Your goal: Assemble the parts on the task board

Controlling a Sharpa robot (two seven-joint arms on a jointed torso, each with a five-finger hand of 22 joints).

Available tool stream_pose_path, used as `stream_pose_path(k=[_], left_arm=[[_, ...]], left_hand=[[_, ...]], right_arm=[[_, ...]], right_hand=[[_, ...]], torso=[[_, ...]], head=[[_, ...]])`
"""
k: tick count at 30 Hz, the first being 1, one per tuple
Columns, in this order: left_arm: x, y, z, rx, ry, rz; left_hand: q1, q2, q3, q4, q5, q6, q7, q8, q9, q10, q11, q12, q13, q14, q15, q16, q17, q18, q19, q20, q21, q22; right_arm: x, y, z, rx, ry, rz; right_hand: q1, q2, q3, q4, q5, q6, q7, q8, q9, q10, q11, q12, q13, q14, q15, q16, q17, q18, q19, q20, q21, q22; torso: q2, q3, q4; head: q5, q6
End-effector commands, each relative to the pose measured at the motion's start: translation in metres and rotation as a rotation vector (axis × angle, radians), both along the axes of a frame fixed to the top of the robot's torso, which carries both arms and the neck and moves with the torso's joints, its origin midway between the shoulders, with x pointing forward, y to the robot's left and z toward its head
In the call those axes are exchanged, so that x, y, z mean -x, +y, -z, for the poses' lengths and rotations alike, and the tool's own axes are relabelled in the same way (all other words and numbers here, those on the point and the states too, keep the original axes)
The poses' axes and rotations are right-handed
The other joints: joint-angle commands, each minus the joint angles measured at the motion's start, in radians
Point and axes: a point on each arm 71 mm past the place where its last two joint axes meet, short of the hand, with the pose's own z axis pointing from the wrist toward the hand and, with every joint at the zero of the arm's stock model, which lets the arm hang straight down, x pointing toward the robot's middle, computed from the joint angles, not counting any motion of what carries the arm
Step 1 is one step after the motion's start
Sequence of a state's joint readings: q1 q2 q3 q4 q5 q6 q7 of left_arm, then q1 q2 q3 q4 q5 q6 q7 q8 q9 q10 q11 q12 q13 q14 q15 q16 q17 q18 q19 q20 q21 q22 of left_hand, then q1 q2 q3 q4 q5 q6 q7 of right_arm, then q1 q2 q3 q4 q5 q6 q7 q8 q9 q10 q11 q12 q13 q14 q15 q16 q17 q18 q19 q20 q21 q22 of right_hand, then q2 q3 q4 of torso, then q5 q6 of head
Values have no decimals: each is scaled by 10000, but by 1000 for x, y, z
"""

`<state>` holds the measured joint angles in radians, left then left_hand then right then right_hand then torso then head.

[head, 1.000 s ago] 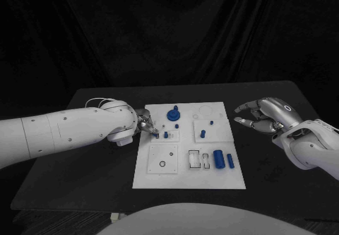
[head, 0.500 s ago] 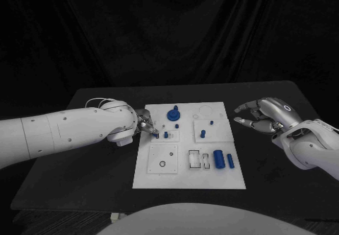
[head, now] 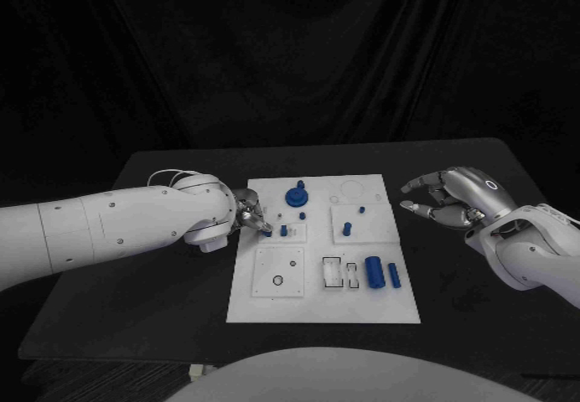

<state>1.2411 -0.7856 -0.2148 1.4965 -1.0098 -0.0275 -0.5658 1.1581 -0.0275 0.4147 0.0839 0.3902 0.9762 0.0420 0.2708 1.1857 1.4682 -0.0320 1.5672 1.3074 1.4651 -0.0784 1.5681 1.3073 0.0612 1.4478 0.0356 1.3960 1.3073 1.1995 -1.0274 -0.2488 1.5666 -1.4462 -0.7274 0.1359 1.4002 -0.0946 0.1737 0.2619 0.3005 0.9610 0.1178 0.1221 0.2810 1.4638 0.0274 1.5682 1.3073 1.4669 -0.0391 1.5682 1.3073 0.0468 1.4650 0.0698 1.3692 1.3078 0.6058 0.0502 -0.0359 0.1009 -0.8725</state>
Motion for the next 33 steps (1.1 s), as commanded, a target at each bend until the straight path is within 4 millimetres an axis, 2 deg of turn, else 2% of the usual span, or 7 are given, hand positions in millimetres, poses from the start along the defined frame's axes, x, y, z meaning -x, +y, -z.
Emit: stream_pose_path(k=[1,14,15,18,21,27,33], left_arm=[[2,-2,2,-32,165,130],[2,-2,3,-49,194,137],[2,-1,3,-54,198,135],[2,-1,3,-57,198,129],[1,-1,3,-63,198,117],[1,0,4,-77,211,113],[1,0,4,-39,160,91]], left_hand=[[12,119,265,-214,32,23,-76,70,19,1026,-22,36,2634,1057,-9,27,2635,-82,-47,-15,-67,1486],[-42,120,259,-184,-42,21,-72,68,33,1026,-21,36,2634,1057,-11,27,2635,-79,-54,-17,-82,1482],[-185,162,179,-60,-764,36,-91,63,55,1026,-36,36,2634,1057,-13,27,2635,-82,-52,-11,-92,1489],[-424,211,-18,184,-1634,71,-83,43,61,1026,-27,36,2634,1057,-7,27,2635,-80,-53,-12,-113,1493],[-1503,218,-953,1233,-2481,192,-10,-7,29,1026,38,36,2634,1057,35,27,2635,-86,-37,24,-120,1518],[-2140,472,-1804,2057,-2915,304,-38,-5,108,1026,27,36,2634,1057,36,27,2635,-82,-19,30,-144,1556],[-2654,765,-2405,2080,-2955,408,-115,399,594,1026,-31,36,2634,1057,-8,27,2635,-85,5,-5,-149,1596]], right_arm=[[0,-1,1,13,98,152],[0,-1,2,30,122,169],[0,-1,3,33,132,172],[0,-2,3,38,148,176],[0,-2,4,42,162,178],[1,-2,4,42,166,175],[1,-2,4,42,165,177]], right_hand=[[-23,112,56,-1,61,67,-28,-61,-10,1070,76,26,2635,990,64,-69,2420,19,123,59,-66,1984],[-23,112,56,-1,61,67,-28,-61,-10,1070,76,26,2635,990,64,-69,2420,19,123,59,-66,1984],[-23,112,56,-1,61,67,-28,-61,-10,1070,76,26,2635,990,64,-69,2420,19,123,59,-66,1984],[-21,115,60,-12,70,79,-30,-68,-21,1070,74,26,2635,986,62,-77,2402,24,115,59,-87,1978],[-21,115,60,-12,70,79,-30,-68,-21,1070,74,26,2635,986,62,-77,2402,24,115,59,-87,1978],[-21,115,60,-12,70,79,-30,-68,-21,1070,74,26,2635,986,62,-77,2402,24,115,59,-87,1978],[-21,115,60,-12,70,79,-30,-68,-21,1070,74,26,2635,986,62,-77,2402,24,115,59,-87,1978]], torso=[[-1,-2,-3],[-3,-3,-12],[-4,-3,-10],[-1,-3,-8],[0,-4,-8],[2,-4,-6],[2,-3,0]], head=[[-3,-1],[-23,-1],[-27,-1],[-37,-1],[-35,-1],[-44,-1],[-56,-1]])
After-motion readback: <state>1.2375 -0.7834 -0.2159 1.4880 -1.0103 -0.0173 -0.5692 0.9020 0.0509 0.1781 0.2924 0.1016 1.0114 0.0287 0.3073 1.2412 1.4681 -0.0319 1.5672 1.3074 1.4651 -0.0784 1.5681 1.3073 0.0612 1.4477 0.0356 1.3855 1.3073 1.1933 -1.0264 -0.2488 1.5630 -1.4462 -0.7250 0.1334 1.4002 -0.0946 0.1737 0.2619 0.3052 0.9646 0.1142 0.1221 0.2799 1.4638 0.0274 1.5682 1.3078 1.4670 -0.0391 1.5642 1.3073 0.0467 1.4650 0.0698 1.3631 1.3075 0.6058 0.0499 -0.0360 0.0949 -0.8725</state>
